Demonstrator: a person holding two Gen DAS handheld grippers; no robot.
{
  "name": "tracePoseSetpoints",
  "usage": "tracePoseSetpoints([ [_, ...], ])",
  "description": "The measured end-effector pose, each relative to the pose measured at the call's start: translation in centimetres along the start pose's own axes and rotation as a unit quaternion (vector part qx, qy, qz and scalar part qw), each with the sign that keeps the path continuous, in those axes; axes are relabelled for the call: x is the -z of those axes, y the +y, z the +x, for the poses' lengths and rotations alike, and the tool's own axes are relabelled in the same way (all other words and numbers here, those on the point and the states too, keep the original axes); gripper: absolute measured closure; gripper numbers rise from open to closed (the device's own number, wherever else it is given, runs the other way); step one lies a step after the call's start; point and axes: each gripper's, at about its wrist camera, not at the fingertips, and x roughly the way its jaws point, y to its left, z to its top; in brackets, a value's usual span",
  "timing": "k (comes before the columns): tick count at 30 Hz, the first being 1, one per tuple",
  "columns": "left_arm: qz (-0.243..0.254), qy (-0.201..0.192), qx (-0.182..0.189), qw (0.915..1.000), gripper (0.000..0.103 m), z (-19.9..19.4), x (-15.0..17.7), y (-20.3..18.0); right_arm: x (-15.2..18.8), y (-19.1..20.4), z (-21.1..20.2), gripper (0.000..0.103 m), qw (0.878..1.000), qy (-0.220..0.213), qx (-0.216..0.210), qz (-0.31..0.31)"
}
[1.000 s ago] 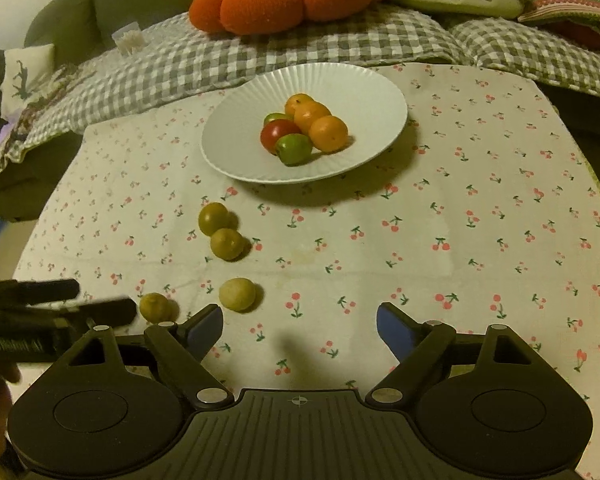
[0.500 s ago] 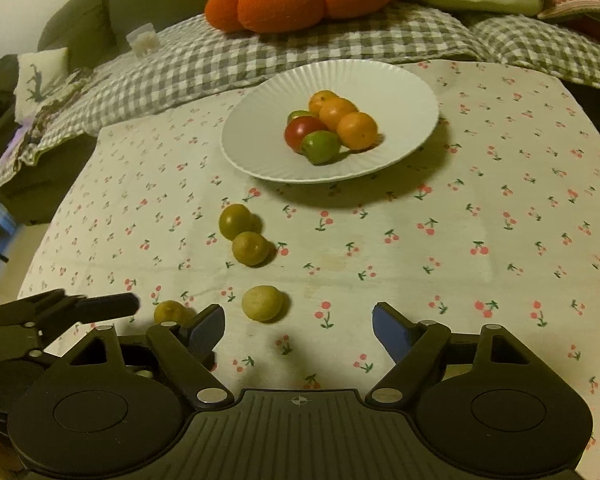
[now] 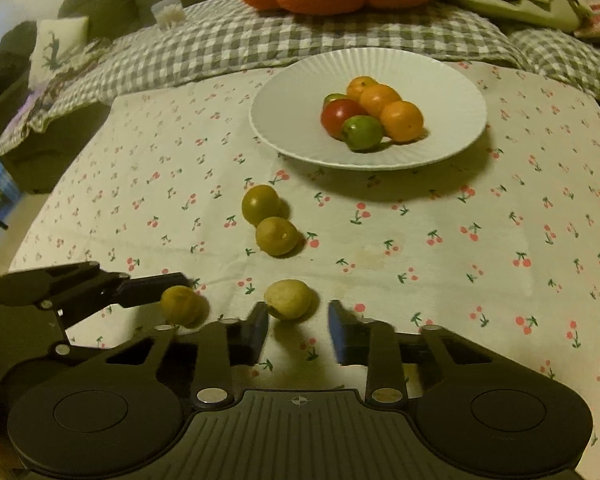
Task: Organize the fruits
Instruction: 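Grasp a yellow-green fruit with the right gripper while the left grasps another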
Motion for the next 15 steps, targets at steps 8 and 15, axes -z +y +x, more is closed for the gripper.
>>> tracePoseSetpoints([
  [8, -0.018, -0.008, 0.019, 0.9996, 0.077, -0.3, 0.1, 1.5, -0.3, -0.1, -0.3, 0.088, 1.000, -0.011, -0.003, -0.002],
  [15, -0.011, -0.014, 0.023, 0.9996, 0.064, -0.4, 0.2, 1.3, -0.4, -0.7, -0.1, 0.080, 1.000, -0.011, -0.026, 0.011],
])
